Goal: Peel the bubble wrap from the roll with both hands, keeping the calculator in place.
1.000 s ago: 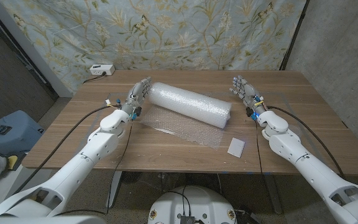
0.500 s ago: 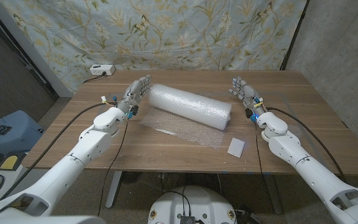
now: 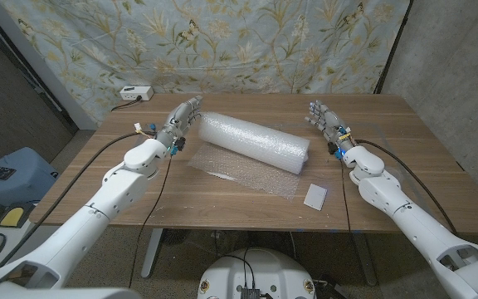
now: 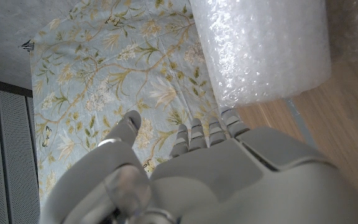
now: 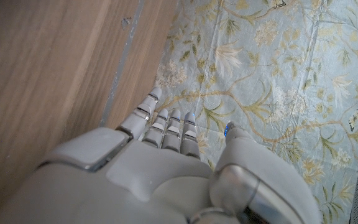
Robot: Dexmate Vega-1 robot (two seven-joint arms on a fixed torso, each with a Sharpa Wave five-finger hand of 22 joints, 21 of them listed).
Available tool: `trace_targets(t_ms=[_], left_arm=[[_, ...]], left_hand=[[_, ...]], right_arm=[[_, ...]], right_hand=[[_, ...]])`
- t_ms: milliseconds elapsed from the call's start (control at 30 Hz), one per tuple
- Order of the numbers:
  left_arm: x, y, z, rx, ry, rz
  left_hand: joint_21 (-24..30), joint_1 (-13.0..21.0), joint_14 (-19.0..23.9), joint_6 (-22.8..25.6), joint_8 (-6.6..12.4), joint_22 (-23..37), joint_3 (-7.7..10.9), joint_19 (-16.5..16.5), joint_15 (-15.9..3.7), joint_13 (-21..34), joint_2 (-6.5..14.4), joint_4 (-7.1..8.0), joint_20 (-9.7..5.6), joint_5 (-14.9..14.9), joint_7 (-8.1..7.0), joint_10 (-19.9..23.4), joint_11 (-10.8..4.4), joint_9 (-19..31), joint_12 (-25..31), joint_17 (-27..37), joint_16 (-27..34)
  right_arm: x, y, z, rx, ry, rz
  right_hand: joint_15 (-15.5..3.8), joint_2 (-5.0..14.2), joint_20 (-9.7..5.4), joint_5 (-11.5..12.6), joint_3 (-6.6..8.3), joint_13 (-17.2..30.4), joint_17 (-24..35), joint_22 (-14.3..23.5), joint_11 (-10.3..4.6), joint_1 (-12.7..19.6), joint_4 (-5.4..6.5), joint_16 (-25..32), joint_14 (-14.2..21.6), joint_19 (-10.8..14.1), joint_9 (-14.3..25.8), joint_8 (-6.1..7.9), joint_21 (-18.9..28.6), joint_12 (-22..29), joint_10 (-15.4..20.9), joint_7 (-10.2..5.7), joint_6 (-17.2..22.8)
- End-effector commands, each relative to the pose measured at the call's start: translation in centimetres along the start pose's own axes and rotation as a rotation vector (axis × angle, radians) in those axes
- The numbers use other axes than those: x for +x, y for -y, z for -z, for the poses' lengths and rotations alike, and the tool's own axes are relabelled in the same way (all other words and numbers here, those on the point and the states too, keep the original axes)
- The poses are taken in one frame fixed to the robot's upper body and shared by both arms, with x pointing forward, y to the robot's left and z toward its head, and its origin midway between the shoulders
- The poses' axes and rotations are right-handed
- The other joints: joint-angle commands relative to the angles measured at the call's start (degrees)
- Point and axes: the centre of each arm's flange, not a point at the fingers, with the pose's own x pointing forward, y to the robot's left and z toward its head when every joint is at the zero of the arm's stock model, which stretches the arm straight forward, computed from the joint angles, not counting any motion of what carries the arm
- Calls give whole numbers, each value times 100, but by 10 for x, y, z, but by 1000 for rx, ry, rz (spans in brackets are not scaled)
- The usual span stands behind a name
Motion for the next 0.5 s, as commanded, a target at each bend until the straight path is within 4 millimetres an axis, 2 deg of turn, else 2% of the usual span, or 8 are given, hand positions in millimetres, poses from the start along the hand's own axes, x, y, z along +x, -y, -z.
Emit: trace_targets(t_ms=[33, 267, 500], left_arm=[[23, 17, -20, 57, 3, 68], [33, 27, -34, 96, 7, 105], [25, 30, -40, 116, -3, 95]], left_hand=[[-25, 93, 39, 68, 32, 28, 0, 57, 4, -1, -3, -62, 25, 38, 14, 46, -22, 19, 8, 19, 22], [-39, 119, 66, 103, 38, 29, -1, 78, -7, 0, -11, -110, 12, 49, 6, 68, -16, 20, 12, 20, 23], [-51, 139, 96, 132, 41, 31, -9, 107, -11, 0, -24, -152, 16, 56, 4, 100, 2, 21, 19, 22, 26]], right_arm=[[4, 19, -3, 2, 6, 3], [0, 28, 0, 15, 8, 15], [-2, 31, 3, 24, 1, 16]], right_hand=[[-13, -4, -107, 6, 58, 17, 13, 31, 31, 84, -26, 58, 32, 39, 15, -26, 37, -14, 52, 15, 49], [-17, 7, -108, 1, 83, 18, 8, 31, 34, 117, -65, 62, 30, 37, 16, -32, 37, -20, 49, 13, 54], [-13, 12, -110, -4, 96, 18, 7, 31, 41, 134, -90, 62, 19, 35, 16, -37, 37, -27, 41, 17, 54]])
